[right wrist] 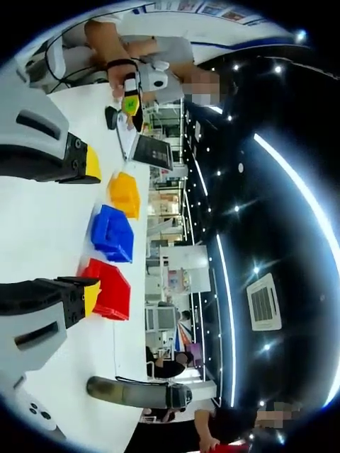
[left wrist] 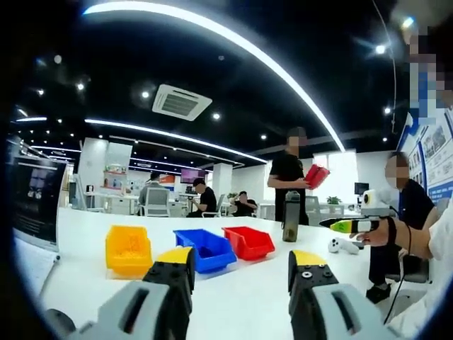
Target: Take apart the toy blocks one by one and place each separated block into its matching bin, sorting the blocks by their type until all the connected pieces are disassembled and separated into the correct bins
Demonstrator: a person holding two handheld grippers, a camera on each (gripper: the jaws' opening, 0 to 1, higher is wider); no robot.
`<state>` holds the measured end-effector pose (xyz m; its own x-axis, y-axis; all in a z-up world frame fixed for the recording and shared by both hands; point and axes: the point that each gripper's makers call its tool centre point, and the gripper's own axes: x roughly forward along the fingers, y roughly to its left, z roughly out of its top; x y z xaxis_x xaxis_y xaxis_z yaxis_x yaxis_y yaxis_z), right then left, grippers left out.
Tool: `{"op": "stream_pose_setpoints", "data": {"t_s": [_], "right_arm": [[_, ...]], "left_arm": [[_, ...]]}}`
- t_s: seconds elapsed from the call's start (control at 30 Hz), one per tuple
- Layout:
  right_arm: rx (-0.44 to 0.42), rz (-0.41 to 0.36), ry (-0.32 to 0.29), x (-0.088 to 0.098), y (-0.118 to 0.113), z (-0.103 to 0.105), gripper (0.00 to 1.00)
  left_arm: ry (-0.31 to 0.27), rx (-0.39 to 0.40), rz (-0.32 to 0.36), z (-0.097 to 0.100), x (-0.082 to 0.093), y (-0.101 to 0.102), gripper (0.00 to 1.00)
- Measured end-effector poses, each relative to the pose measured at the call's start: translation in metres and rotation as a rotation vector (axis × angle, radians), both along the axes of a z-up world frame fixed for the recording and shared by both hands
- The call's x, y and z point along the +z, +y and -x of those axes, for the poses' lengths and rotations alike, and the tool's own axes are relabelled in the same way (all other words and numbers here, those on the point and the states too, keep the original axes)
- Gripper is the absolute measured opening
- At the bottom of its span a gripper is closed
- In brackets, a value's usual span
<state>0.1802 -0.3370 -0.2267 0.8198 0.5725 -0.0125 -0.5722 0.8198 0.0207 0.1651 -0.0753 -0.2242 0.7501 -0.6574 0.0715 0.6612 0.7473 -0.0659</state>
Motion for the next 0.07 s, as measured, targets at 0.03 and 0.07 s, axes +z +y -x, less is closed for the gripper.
{"op": "stream_pose_setpoints", "data": {"t_s": [0.03, 0.07], "right_arm": [[0.001, -0.002, 0.003, -0.0003, -0.0001, 0.0001, 0.53], [0.0, -0.004, 0.006, -0.0009, -0.0003, 0.0002, 0.53]], "left_arm": [[0.001, -0.002, 0.0, 0.0003, -0.0001, -0.0005, 0.53], [0.0, -0.002, 0.0, 0.0001, 0.0001, -0.0006, 0.53]]}}
